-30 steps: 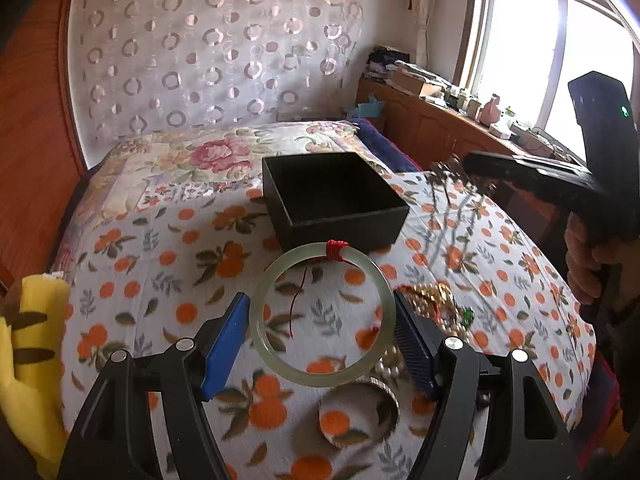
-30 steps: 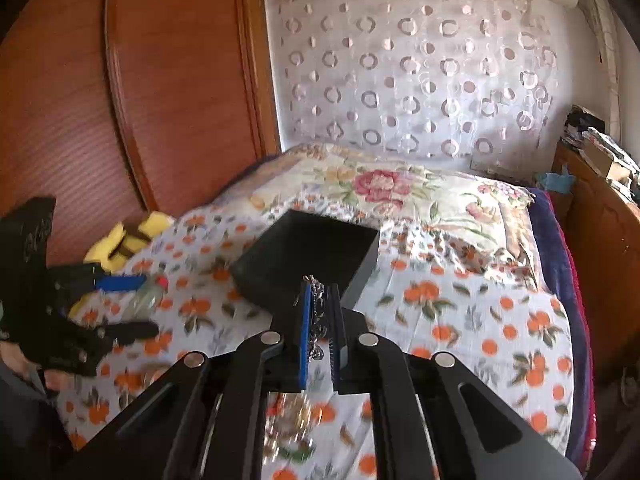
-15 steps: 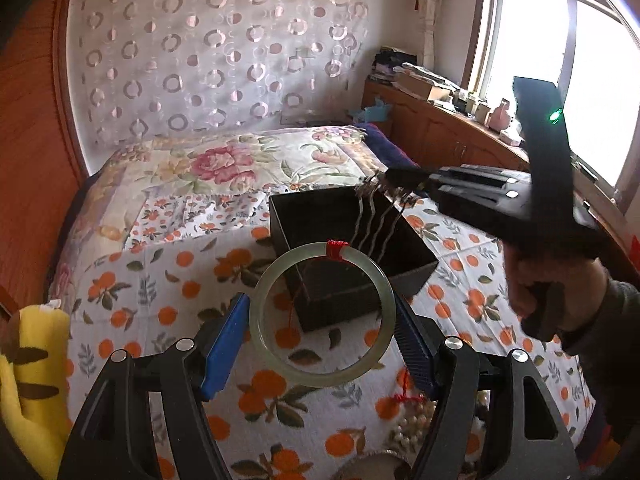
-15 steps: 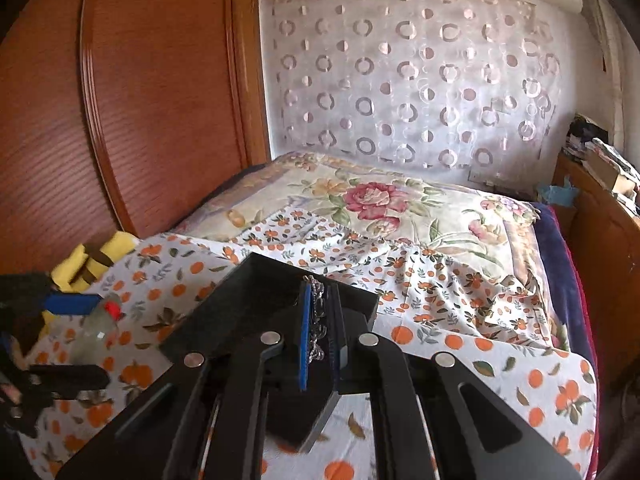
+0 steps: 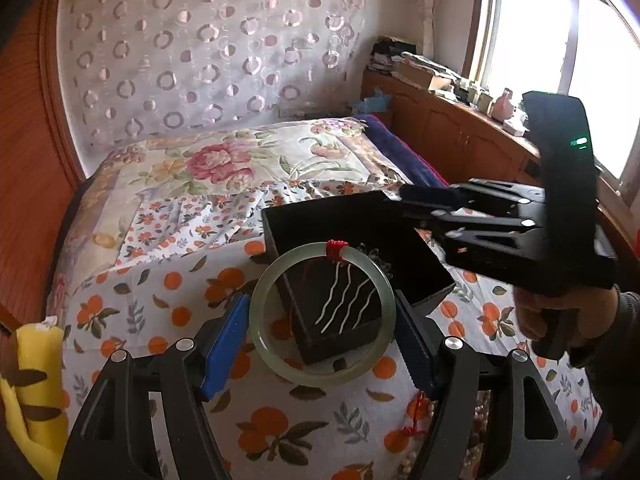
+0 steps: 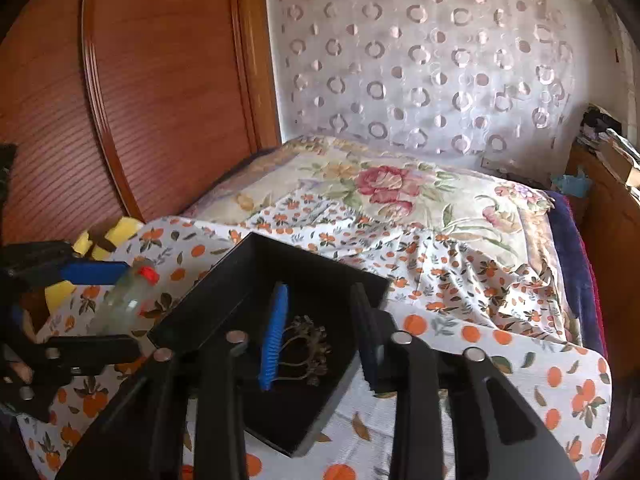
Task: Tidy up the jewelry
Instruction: 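Lower the hairpins into the black box and open the right tool, then lower the jade bangle into the black box and open the left tool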
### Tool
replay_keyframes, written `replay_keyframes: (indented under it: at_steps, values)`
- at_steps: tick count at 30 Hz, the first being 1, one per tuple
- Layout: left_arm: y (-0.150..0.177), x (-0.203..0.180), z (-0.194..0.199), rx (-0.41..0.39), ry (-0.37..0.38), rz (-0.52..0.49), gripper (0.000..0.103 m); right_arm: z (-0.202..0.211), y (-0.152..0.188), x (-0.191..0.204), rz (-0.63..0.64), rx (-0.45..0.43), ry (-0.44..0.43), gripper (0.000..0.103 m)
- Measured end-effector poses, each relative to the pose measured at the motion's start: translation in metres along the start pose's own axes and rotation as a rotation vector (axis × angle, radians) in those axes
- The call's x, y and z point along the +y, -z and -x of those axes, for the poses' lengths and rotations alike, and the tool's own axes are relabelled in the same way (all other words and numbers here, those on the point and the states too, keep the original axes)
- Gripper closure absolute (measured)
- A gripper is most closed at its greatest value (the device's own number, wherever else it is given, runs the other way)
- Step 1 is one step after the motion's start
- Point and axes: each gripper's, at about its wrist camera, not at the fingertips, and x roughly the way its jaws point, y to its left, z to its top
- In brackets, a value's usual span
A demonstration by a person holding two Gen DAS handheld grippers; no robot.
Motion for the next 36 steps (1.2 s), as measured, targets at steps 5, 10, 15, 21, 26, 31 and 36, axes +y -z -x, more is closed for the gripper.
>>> replay_keyframes:
  at_steps: [5,10,15,21,26,31,36]
  values:
    - [-0.012,-0.012,-0.016,0.028,-0.017,-0.060,0.035,0.026,0.004,-0.024,-0.046,-0.040,0.015,0.060]
    - [-0.022,-0.028,-0.037,0.082,-0.062,-0.140,0.035,0.042,0.011,-0.041,-0.070,-0.060,0.034,0.058]
    - [-0.022,-0.034,-0.047,0.124,-0.099,-0.185,0.035,0.054,0.018,-0.049,-0.085,-0.079,0.026,0.058]
    - [-0.020,-0.035,-0.055,0.153,-0.122,-0.197,0.035,0.062,0.020,-0.052,-0.098,-0.094,0.017,0.058]
    - [-0.019,-0.038,-0.057,0.159,-0.127,-0.204,0.035,0.066,0.023,-0.054,-0.100,-0.093,0.019,0.058]
    - [-0.020,-0.041,-0.052,0.135,-0.124,-0.202,0.026,0.070,0.026,-0.052,-0.099,-0.087,0.024,0.058]
    - [-0.018,-0.040,-0.033,0.084,-0.104,-0.173,0.026,0.079,0.037,-0.044,-0.085,-0.082,0.024,0.058]
